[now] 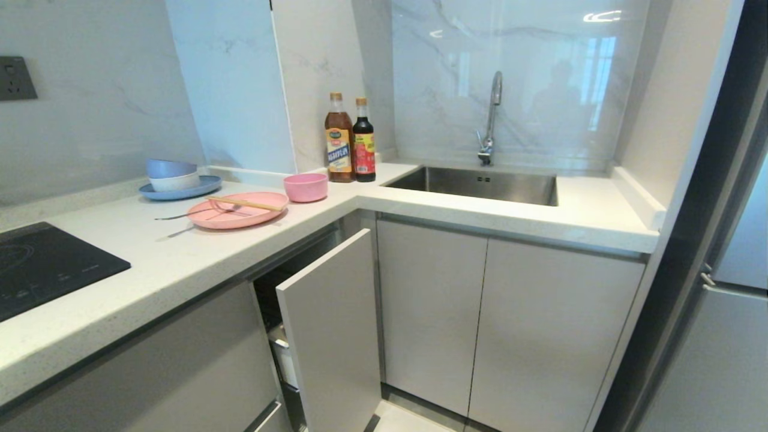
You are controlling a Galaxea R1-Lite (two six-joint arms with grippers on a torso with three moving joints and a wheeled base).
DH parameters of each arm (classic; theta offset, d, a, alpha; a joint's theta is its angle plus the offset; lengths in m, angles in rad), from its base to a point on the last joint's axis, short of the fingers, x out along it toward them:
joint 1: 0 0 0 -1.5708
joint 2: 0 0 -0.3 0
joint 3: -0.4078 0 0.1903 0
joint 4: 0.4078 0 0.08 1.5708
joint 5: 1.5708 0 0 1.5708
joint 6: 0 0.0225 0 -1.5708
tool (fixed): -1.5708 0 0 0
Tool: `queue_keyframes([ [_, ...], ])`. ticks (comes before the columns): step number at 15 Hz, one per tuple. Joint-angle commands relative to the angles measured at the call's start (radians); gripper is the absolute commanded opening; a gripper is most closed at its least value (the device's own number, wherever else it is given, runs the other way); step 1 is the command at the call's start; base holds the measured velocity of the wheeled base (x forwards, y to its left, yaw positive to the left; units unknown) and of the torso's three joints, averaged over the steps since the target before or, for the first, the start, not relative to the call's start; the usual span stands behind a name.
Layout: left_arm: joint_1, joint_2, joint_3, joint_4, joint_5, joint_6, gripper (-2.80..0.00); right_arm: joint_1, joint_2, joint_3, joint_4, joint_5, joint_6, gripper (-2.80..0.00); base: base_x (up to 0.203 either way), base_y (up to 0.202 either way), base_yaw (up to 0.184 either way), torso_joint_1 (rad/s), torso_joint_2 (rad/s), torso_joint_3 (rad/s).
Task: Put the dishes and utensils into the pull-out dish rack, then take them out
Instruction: Open the cupboard
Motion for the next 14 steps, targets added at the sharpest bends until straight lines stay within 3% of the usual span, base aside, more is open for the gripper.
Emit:
queue_keyframes([
  [1,-0.048,0.255,-0.086,0.003,-0.007,0.019,-2.80,0.000,0.000,0.002,-0.001,-0.001,0.001,-2.80,0.000,0.000,0.000,0.000,0.00,0.000],
  [4,-0.189,0.464,-0.201,0.068,-0.028,0.046,-2.80,0.000,0.000,0.002,0.000,0.000,0.001,-2.80,0.000,0.000,0.000,0.000,0.00,0.000],
  [6,-0.328,0.590,-0.309,0.182,-0.033,0.040,-2.80,0.000,0.000,0.002,-0.001,0.000,0.001,-2.80,0.000,0.000,0.000,0.000,0.00,0.000],
  [8,-0.421,0.718,-0.417,0.295,-0.013,0.010,-2.80,0.000,0.000,0.002,0.000,0.000,0.000,-2.80,0.000,0.000,0.000,0.000,0.00,0.000],
  [12,-0.516,0.922,-0.598,0.537,0.198,-0.117,-2.80,0.000,0.000,0.002,-0.001,0.000,0.000,-2.80,0.000,0.000,0.000,0.000,0.00,0.000],
  [14,-0.522,0.965,-0.624,0.652,0.245,-0.139,-2.80,0.000,0.000,0.002,-0.001,0.000,0.000,-2.80,0.000,0.000,0.000,0.000,0.00,0.000],
])
